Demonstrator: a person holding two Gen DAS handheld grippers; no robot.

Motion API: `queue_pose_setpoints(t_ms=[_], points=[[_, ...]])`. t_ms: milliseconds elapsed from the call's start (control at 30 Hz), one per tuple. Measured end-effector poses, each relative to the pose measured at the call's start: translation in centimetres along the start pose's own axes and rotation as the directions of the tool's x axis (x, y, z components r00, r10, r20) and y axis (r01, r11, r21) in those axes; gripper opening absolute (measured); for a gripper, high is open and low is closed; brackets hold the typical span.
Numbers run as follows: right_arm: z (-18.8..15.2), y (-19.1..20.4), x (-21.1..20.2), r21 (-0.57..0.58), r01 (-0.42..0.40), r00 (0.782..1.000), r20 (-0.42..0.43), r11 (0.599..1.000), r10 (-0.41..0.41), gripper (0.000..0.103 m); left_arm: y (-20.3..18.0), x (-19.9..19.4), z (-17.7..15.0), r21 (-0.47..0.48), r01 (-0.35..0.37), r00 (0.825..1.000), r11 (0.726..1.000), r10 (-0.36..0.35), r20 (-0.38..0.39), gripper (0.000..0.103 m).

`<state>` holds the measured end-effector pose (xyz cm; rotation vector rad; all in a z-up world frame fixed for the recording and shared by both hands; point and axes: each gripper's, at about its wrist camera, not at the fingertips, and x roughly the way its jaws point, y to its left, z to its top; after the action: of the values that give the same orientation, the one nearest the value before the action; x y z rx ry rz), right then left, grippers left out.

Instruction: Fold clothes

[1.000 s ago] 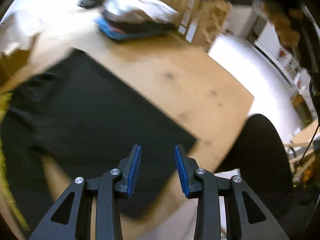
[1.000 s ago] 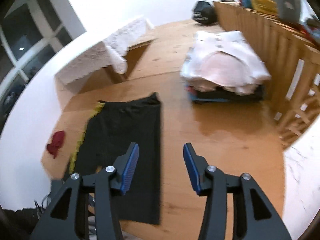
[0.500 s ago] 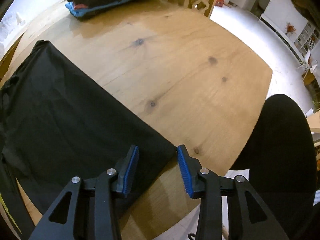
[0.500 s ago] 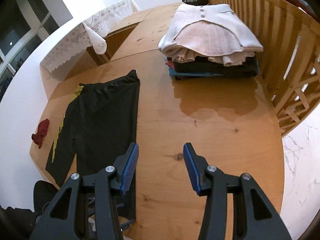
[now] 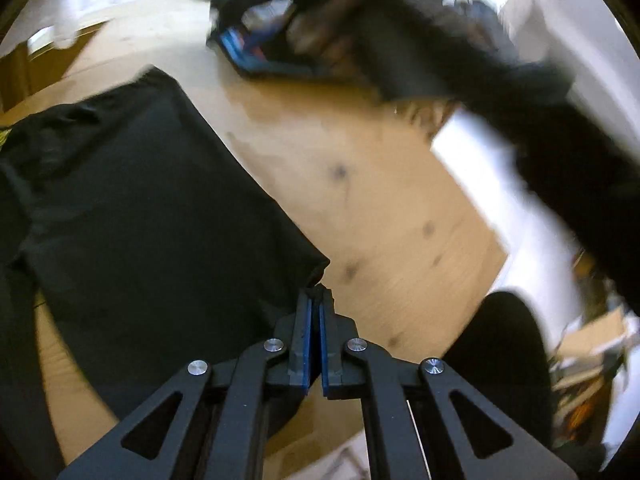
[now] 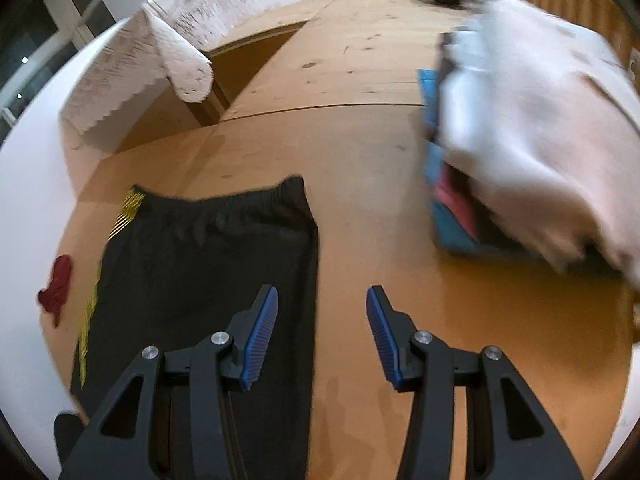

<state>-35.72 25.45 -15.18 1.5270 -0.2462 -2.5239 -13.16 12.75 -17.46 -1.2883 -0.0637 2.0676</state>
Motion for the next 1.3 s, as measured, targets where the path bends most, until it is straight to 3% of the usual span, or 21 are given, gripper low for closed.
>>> queue_pose_setpoints(t_ms=[133, 400, 467, 500, 600, 800, 933, 1100, 1300], points=[[3.7, 1.4, 5.6, 0.011, 0.024, 0.999, -0.043, 1.0, -0.023, 0.046, 1.6, -4.0, 0.0, -0.032, 0.024, 0.997, 0.999, -0.022, 0.072, 0.002], [5.5, 3.1, 10.8, -0.041, 0.05, 0.991, -0.121, 0.998, -0.055, 0.045, 4.7, -5.4, -0.5, -0.103, 0.062, 0.993, 0.993, -0.051, 0.107, 0.002], [5.7, 3.1, 11.0, -0.032, 0.046, 0.993, -0.112, 0.998, -0.049, 0.023, 4.9, -5.5, -0.5, -0.113, 0.073, 0.991, 0.991, -0.06, 0.119, 0.002], [5.8, 2.9, 11.1, -0.014, 0.027, 0.992, -0.123, 1.0, -0.029, 0.002, 4.9, -5.0, -0.2, -0.115, 0.073, 0.99, 0.991, -0.059, 0.125, 0.002], [6.2, 2.4, 10.4, 0.04, -0.001, 0.991, -0.134, 0.999, 0.007, 0.002, 5.7, -5.5, -0.3, -0.143, 0.078, 0.986, 0.987, -0.055, 0.157, 0.002], [8.1, 3.9, 5.2, 0.162, -0.1, 0.991, -0.072, 0.982, 0.113, 0.002, 9.3, -11.3, -2.6, -0.214, 0.092, 0.961, 0.972, -0.031, 0.274, 0.002], [9.8, 9.6, 2.3, 0.16, -0.137, 0.989, -0.027, 0.977, 0.143, 0.001, 13.1, -15.4, -5.8, -0.315, 0.103, 0.939, 0.943, 0.012, 0.343, 0.002], [11.5, 20.4, 3.6, 0.071, -0.126, 0.992, -0.022, 0.989, 0.128, 0.001, 19.2, -19.1, -11.2, -0.463, 0.056, 0.92, 0.885, 0.134, 0.368, 0.002], [11.8, 31.3, 9.9, -0.014, -0.099, 0.992, -0.082, 0.995, 0.098, 0.001, 25.4, -20.9, -16.3, -0.611, -0.043, 0.901, 0.791, 0.295, 0.319, 0.002]])
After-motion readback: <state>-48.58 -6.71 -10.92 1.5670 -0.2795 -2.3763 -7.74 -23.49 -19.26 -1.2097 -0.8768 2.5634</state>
